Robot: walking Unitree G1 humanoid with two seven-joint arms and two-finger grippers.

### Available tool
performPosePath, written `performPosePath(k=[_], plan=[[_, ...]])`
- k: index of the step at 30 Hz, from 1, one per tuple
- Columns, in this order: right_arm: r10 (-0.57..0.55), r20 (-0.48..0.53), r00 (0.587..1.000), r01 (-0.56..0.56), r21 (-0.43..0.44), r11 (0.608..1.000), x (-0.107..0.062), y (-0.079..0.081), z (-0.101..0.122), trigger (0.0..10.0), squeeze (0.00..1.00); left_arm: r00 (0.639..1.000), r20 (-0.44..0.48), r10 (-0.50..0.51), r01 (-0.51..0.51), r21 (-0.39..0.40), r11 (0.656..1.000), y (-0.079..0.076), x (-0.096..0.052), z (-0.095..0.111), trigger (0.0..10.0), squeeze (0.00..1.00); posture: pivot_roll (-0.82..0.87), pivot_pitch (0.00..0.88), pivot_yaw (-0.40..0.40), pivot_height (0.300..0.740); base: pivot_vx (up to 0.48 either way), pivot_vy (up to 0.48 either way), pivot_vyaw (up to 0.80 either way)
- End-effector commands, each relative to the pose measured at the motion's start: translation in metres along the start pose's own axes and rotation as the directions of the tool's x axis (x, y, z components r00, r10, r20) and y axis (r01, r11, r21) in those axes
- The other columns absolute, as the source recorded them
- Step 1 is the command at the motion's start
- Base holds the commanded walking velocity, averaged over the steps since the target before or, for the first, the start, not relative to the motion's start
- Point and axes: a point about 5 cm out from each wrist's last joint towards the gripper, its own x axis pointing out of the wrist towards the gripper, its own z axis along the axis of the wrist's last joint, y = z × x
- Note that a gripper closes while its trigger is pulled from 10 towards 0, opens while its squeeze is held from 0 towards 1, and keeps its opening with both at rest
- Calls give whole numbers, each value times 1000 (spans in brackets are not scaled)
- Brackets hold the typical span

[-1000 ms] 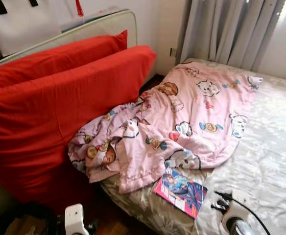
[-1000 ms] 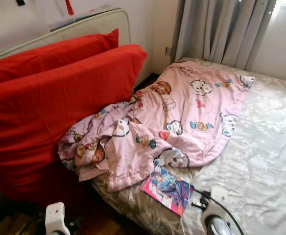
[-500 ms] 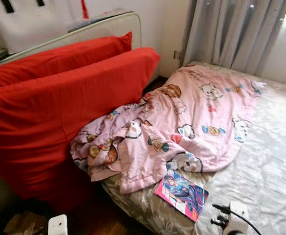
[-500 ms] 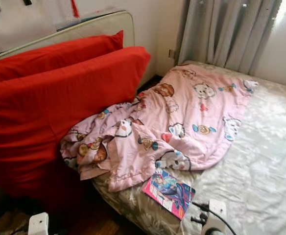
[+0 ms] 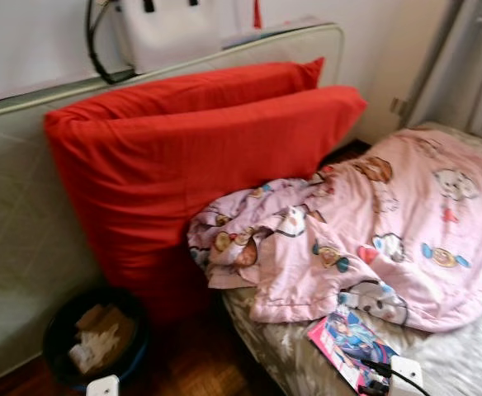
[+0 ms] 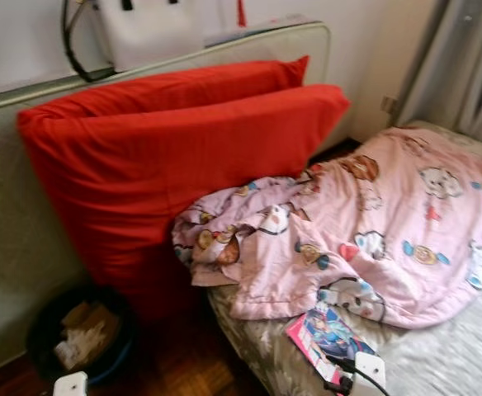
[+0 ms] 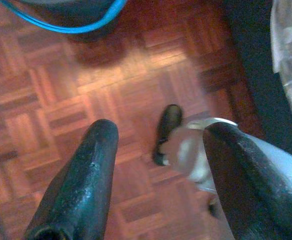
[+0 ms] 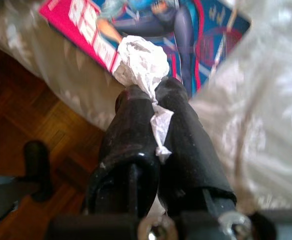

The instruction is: Clean up the room

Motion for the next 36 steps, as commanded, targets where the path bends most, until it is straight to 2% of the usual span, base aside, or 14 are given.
performPosePath(k=[1,6,9,11,20,32,35,36], plan=[[10,12,1000,-10,10,1000,2,5,5,10000,0,1000,1,19,-19,31,999,5,0,3,10000,0,45,0,0,740,0,0,794],[-4,24,1000,3,43,999,3,5,8,10000,0,1000,-1,16,-16,54,998,5,0,3,10000,0,35,0,10,740,0,0,794],[-7,-7,1000,8,71,997,1,3,1,10000,0,1000,10,15,-16,53,998,6,0,6,10000,0,39,0,9,740,0,0,0],[-4,-16,1000,5,51,999,1,3,-2,10000,0,1000,14,11,-12,52,999,5,0,7,10000,0,37,0,10,740,0,0,0],[3,-25,1000,-1,59,998,0,8,-7,10000,0,1000,0,4,-4,64,998,5,0,3,10000,0,19,0,19,740,0,0,0],[-7,-27,1000,8,35,999,-1,-1,-7,10000,0,1000,16,-17,16,67,998,-3,1,6,10000,0,13,0,-5,740,0,424,0],[-25,-25,999,25,27,999,-3,-16,-4,10000,0,1000,16,-23,22,62,998,-8,2,5,10000,0,15,0,-17,740,0,480,0],[-25,-25,999,25,27,999,-3,-16,-4,10000,0,1000,16,-23,22,62,998,-8,2,5,10000,0,15,0,-17,740,0,480,0]])
